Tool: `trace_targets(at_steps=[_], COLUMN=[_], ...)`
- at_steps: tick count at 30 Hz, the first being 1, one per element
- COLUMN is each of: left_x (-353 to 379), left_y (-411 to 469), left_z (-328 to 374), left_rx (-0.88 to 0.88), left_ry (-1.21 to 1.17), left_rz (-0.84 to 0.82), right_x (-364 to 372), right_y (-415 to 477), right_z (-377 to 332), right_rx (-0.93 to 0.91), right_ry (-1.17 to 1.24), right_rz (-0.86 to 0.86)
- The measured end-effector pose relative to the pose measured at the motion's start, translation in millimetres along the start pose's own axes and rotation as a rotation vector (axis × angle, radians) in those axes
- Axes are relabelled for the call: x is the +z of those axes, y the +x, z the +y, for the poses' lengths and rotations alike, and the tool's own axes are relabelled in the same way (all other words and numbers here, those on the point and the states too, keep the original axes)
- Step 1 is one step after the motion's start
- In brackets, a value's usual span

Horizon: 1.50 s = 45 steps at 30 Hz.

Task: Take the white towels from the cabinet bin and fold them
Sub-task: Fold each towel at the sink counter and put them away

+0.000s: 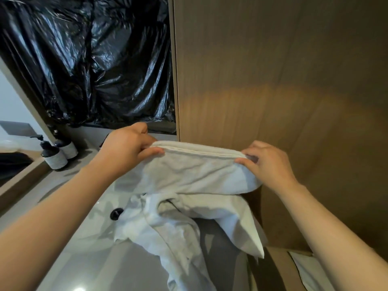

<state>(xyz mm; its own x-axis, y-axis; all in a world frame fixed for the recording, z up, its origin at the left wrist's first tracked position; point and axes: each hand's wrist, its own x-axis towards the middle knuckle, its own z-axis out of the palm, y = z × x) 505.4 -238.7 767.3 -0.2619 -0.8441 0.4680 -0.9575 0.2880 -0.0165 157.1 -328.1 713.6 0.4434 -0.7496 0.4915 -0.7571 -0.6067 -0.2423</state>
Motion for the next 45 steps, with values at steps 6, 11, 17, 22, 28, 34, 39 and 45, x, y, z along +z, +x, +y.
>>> trace_targets(at_steps=[6,11,17,22,28,34,39,45], left_x=[-6,-25,7,56,81,99,110,105], left_y=[21,35,-28,-105,-148,-169,-179,-172], left_z=[1,-14,-7,21,35,49,54,62], left_rx=[-0.052,0.027,0.099,0.001,-0.066,-0.057,-0.09,-0.086], left_ry=[0.037,0.068,-0.044,-0.177,-0.216,-0.236,-0.351,-0.526], left_rz=[-0.045,0.098,-0.028,-0.268,-0.43,-0.58,-0.61,-0.546], right_x=[-6,-11,9,45,62,69,81,92], right_y=[18,23,-41,-111,-145,-161,-164,-175], right_z=[-13,-31,-53,-67,-67,-71,-76,-79], right_rx=[0.23,0.295,0.422,0.631,0.761,0.895,1.009,1.012], right_ry=[-0.021,0.228,0.304,0.454,0.538,0.635,0.741,0.722], right_rz=[-0.099,0.002,-0.031,-0.111,-0.199,-0.144,-0.086,-0.059])
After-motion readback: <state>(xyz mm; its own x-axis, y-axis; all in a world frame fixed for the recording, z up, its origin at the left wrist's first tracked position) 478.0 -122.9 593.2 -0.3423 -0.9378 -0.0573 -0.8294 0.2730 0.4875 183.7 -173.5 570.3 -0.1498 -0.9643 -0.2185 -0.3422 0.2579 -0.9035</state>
